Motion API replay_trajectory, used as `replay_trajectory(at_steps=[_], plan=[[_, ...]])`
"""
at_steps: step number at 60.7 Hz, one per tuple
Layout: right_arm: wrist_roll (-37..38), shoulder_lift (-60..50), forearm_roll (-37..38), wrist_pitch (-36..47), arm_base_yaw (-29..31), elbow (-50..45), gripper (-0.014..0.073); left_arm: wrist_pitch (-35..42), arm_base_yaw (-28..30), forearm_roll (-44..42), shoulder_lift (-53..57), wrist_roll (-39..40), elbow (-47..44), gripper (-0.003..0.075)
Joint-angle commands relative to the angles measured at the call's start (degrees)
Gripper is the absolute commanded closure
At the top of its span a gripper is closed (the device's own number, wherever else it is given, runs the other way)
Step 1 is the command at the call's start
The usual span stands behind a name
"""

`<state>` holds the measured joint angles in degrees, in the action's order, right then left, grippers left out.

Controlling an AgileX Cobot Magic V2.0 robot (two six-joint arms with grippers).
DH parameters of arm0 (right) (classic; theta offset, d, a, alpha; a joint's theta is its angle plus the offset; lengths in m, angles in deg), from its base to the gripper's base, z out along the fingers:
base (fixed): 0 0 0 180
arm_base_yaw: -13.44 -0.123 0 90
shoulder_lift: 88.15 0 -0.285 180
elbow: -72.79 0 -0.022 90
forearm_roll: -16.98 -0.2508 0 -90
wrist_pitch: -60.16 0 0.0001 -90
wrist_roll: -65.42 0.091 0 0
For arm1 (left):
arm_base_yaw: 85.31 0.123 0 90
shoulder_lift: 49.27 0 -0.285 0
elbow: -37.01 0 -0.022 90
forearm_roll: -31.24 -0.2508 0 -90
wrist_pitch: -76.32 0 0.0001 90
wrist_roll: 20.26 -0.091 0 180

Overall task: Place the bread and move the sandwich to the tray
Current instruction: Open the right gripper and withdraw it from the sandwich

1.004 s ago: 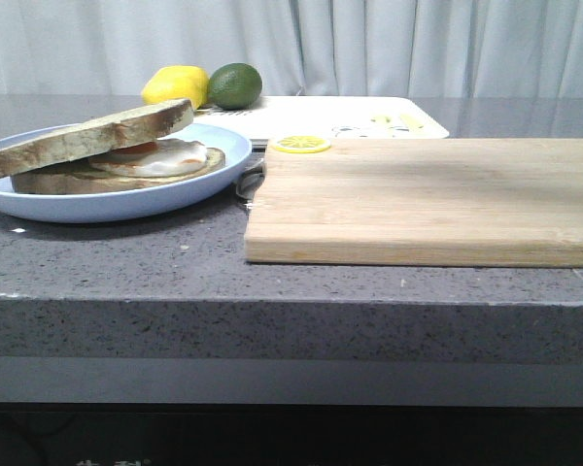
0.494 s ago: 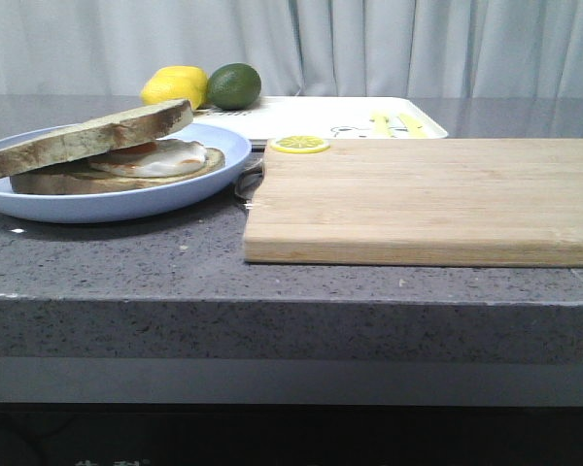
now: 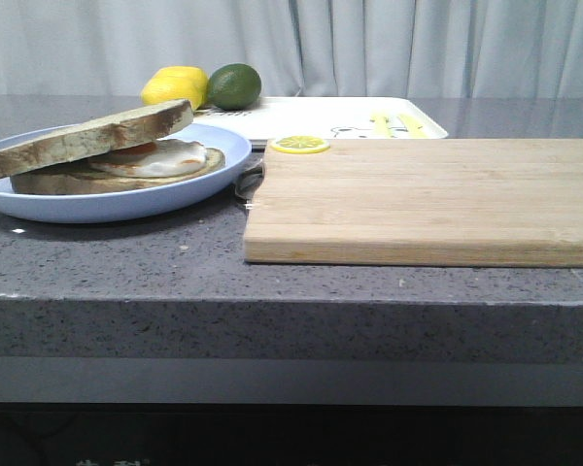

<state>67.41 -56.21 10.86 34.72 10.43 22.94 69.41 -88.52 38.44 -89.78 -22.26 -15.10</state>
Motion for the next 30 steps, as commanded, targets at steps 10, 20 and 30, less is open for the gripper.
replay_trajectory(at_steps=[10,20,30], plan=[[0.1,-7.76,-2.34,8.29,0.32,-4.49,0.0654,5.1,-0.36,4.0,-0.37,0.28,2.02,0.0104],[0.1,-7.76,-2.34,10.63,0.32,-4.48,0.0654,0.85,-0.36,4.86,-4.75,0.28,6.4,0.0104],[0.1,-7.76,-2.34,11.63,0.32,-4.48,0.0654,-9.35,-0.36,4.86,-17.07,0.18,17.13,0.0104]])
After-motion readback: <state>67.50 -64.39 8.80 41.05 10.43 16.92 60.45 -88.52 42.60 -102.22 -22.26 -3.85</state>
